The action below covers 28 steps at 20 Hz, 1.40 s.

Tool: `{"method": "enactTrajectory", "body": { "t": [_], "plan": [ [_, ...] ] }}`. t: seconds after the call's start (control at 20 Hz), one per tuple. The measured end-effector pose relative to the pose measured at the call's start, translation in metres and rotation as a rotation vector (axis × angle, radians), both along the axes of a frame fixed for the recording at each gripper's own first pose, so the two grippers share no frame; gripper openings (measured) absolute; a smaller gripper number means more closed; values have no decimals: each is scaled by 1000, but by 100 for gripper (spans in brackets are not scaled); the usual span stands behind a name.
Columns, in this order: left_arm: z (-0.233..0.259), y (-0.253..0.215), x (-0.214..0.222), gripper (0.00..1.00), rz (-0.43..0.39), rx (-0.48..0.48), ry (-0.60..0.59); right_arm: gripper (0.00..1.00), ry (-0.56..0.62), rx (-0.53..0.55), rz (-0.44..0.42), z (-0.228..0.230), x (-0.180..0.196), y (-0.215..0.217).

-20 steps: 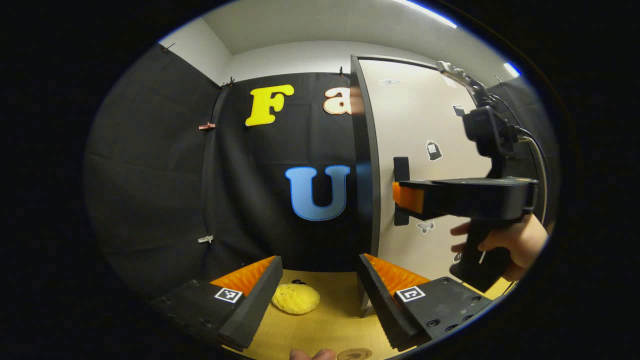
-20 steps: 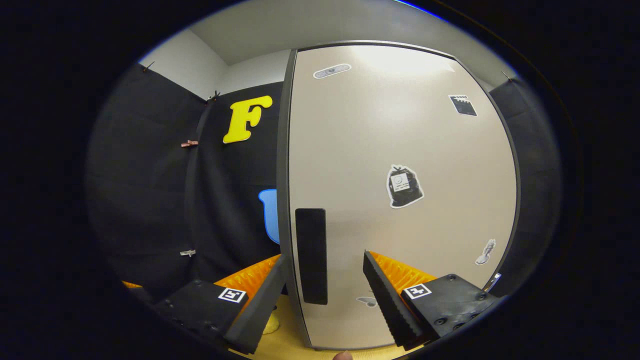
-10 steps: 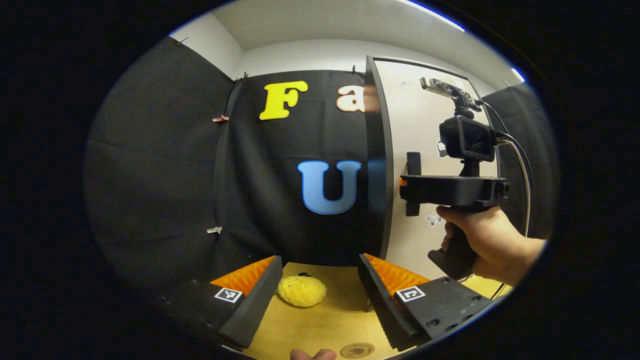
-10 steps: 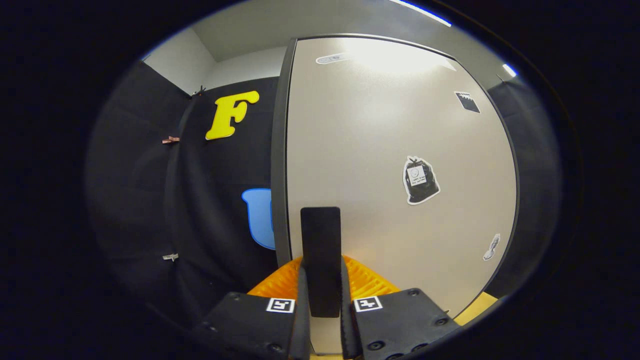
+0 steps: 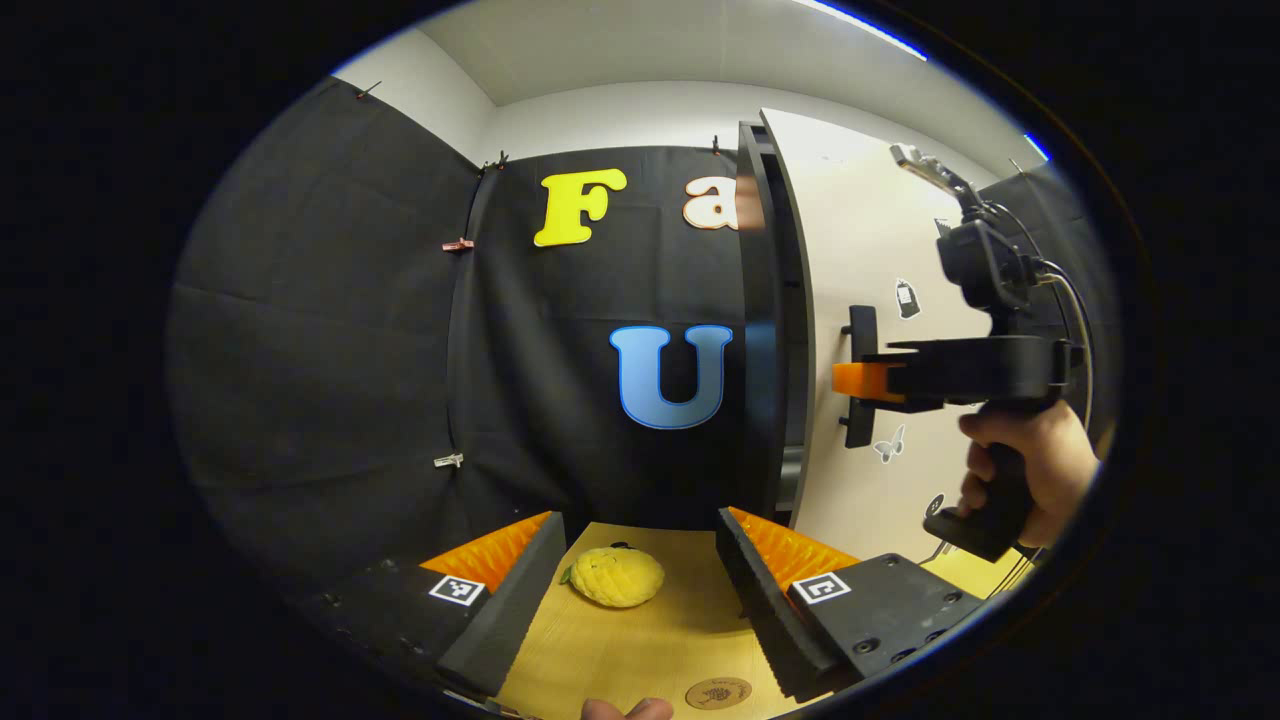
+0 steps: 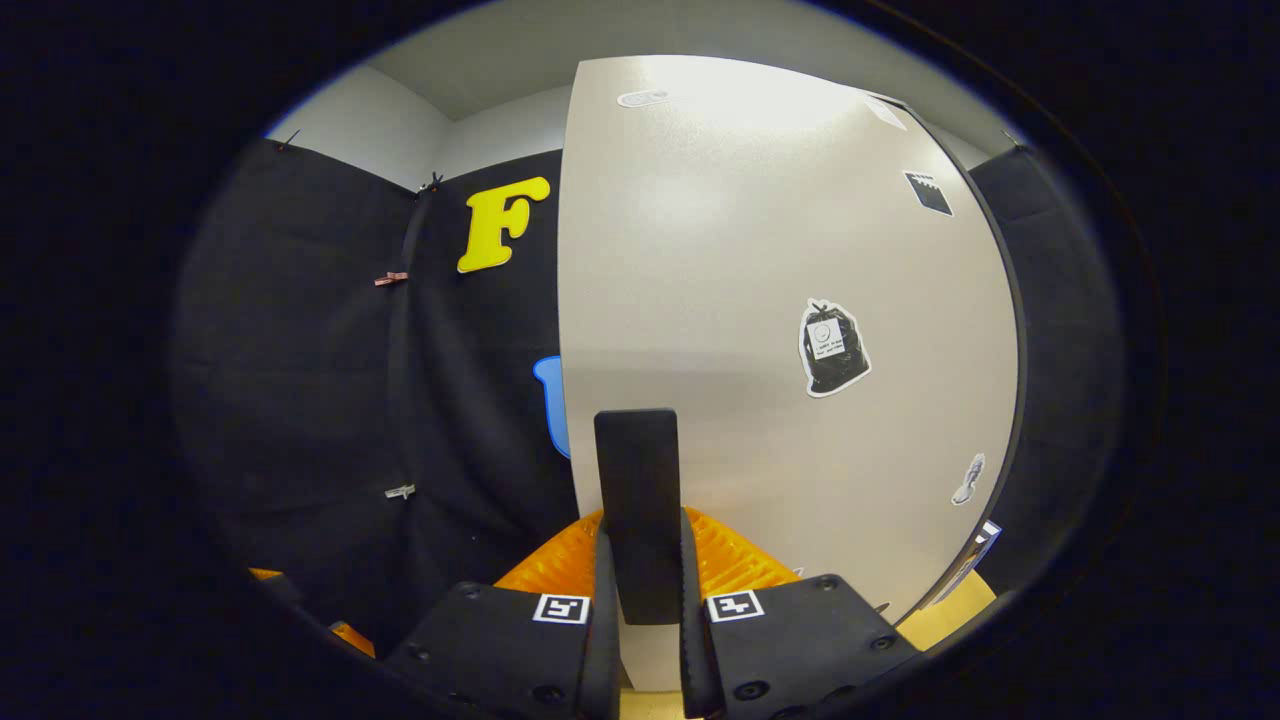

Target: Open the cabinet door with the right hand, grasp the bottle in the cabinet with the left hand and place it on the coaster, then close the cabinet door with the right hand.

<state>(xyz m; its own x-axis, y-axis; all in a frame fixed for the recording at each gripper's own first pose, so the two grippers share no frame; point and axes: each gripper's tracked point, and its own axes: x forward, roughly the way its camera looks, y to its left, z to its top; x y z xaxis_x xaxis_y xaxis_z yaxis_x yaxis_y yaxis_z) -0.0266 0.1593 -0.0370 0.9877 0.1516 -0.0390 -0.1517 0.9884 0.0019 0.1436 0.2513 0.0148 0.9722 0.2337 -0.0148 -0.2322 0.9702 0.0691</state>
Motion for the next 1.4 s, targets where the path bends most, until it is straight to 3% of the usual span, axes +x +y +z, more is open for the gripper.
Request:
{"method": "enactTrajectory", "body": {
  "t": [0.15,0.2,0.25,0.7,1.1,1.4],
  "plan": [
    [4,-12,-5,96,-14,9,-6,28,2,8,31,2,-28,-21],
    [6,-18,-8,95,-19,13,-7,23,5,6,43,2,-34,-26],
    [6,-23,-10,95,-26,16,-8,28,8,7,53,3,-40,-31],
    [19,-64,-27,95,-95,-16,-24,28,24,20,111,8,-87,-80],
    [26,-98,-21,96,-152,2,-26,27,17,1,60,12,-120,-131],
    [26,-135,-5,94,-214,-20,-25,27,39,16,-50,8,-135,-172]
  ]
}}
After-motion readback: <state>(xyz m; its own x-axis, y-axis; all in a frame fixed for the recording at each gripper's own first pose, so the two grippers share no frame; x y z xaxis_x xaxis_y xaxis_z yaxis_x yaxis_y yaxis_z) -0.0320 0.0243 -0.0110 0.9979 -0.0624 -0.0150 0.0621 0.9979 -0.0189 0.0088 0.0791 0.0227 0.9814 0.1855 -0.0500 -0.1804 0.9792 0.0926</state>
